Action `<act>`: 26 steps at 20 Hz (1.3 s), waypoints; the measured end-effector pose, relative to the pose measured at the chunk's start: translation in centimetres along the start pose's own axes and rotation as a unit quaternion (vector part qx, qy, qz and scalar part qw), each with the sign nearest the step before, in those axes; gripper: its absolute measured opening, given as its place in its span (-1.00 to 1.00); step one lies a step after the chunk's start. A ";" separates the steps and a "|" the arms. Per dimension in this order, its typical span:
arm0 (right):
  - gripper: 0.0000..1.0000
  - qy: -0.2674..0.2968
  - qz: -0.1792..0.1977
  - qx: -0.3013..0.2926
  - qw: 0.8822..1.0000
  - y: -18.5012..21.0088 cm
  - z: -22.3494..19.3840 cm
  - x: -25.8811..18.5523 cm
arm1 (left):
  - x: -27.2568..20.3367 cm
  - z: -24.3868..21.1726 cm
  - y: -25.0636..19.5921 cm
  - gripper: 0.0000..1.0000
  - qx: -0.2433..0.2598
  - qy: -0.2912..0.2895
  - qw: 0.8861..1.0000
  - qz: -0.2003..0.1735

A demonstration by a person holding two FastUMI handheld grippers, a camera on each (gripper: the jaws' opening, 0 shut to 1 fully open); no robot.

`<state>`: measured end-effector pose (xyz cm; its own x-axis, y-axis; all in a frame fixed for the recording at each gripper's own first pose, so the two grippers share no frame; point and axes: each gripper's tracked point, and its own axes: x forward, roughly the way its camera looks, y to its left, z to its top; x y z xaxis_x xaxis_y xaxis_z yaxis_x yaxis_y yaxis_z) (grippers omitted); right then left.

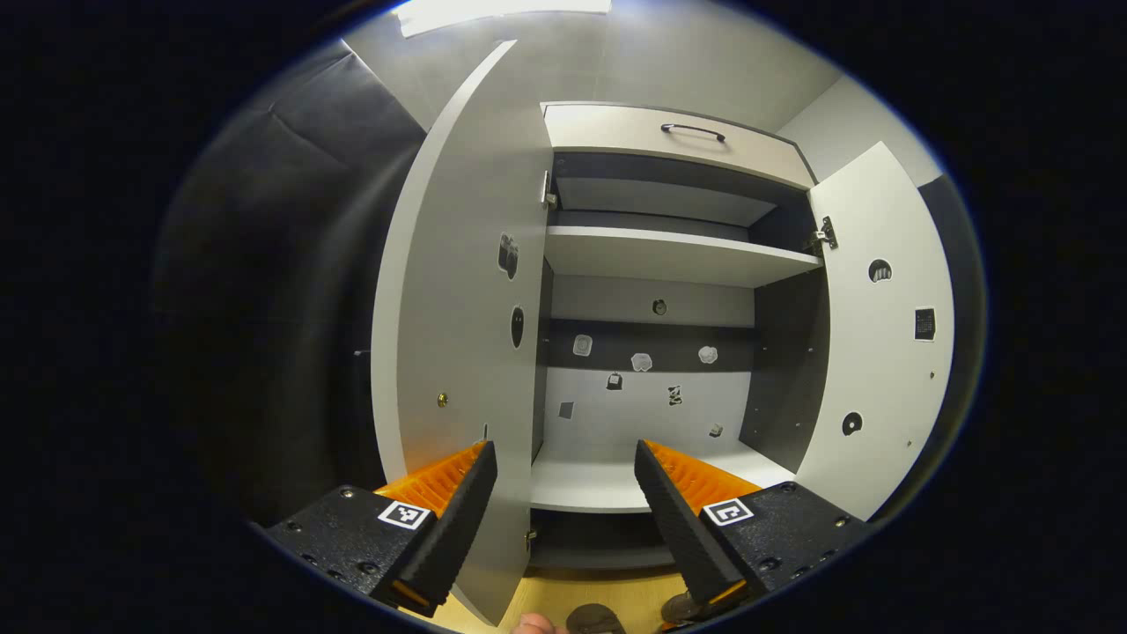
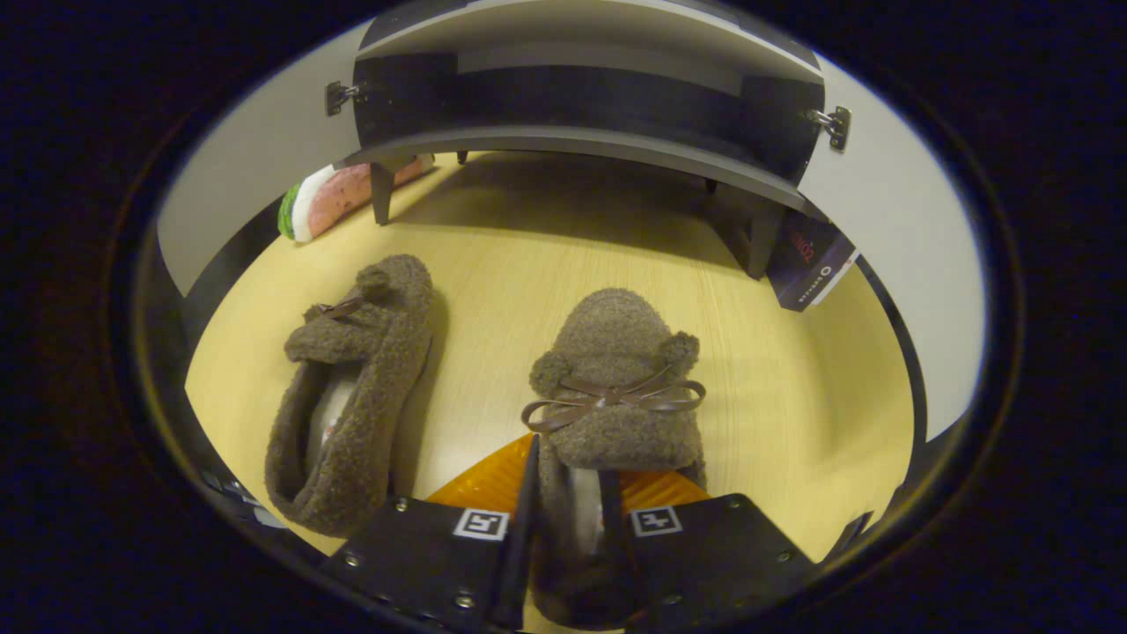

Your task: Grab one shoe with the right hand and put it into the shoe cabinet, grab the other shoe with the left hand and put it into the shoe cabinet; then close the right door with the right hand and the left door with the left hand.

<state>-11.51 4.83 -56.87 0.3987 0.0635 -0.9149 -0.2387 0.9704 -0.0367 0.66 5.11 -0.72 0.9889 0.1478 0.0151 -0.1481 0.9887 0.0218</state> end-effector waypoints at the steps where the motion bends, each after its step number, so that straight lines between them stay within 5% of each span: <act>1: -0.53 0.004 0.003 0.002 1.000 0.3 0.0 0.0 | -0.1 0.0 0.0 0.94 -0.002 -0.001 1.000 0.000; 2: -0.79 0.008 0.002 0.002 1.000 0.3 0.0 0.0 | -0.1 -0.1 0.0 0.94 -0.003 0.000 1.000 0.000; 6: -0.91 -0.002 0.005 0.001 1.000 0.2 0.7 -0.8 | -0.1 0.0 0.0 0.94 -0.005 -0.001 1.000 -0.002; 26: -1.00 -0.061 0.067 0.100 0.991 -1.4 4.1 -6.4 | -0.3 -0.3 -0.1 0.93 0.011 -0.003 1.000 -0.012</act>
<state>-10.09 4.01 -49.30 0.4817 0.2099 -0.8508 -0.1203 0.9775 0.1731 0.41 5.00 -1.02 0.9921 0.1240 0.0203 -0.1248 0.9912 0.0449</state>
